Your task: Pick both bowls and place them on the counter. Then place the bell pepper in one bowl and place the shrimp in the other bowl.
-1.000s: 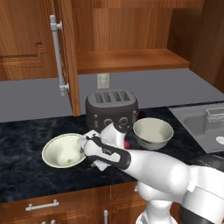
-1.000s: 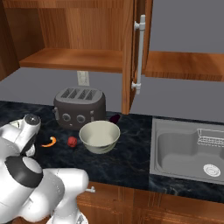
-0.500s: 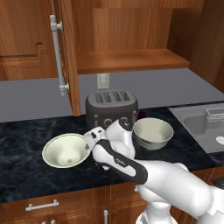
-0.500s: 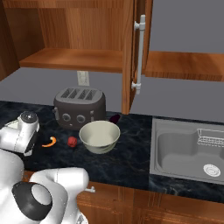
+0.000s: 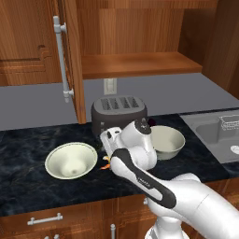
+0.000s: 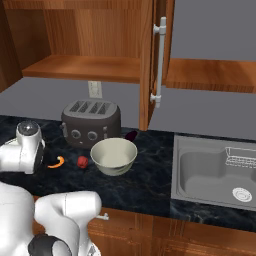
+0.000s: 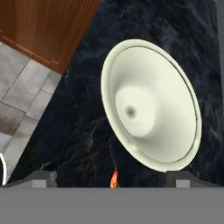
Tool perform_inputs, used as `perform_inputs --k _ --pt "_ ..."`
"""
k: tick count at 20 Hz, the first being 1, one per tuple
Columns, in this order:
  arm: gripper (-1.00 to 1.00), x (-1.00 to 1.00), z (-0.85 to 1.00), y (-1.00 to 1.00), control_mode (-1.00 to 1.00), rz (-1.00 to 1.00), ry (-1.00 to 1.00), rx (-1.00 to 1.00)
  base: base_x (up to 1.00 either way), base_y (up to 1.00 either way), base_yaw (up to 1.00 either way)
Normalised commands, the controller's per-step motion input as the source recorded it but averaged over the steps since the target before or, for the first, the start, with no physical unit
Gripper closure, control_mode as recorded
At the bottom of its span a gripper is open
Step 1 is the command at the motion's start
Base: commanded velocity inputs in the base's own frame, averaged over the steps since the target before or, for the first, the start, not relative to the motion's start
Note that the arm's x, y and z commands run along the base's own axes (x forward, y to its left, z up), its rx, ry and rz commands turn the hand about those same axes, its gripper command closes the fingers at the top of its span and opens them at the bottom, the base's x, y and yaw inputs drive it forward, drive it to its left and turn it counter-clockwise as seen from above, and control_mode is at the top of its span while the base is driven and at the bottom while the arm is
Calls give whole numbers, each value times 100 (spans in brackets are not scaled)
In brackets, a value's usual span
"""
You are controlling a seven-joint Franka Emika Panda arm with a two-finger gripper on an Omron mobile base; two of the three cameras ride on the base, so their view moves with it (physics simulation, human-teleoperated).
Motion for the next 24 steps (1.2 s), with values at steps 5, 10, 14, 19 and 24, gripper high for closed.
perform_inputs --k 5,10,14,19,24 --pt "-100 -12 14 -14 -100 -41 5 3 0 0 0" --pt "-100 -17 0 -4 -100 -55 1 7 0 0 0" --pt "-100 -10 1 -15 -100 -59 2 7 0 0 0" --pt "-100 -1 20 -44 -100 -56 13 14 0 0 0" --pt "-100 0 9 -46 -100 -43 17 17 0 0 0"
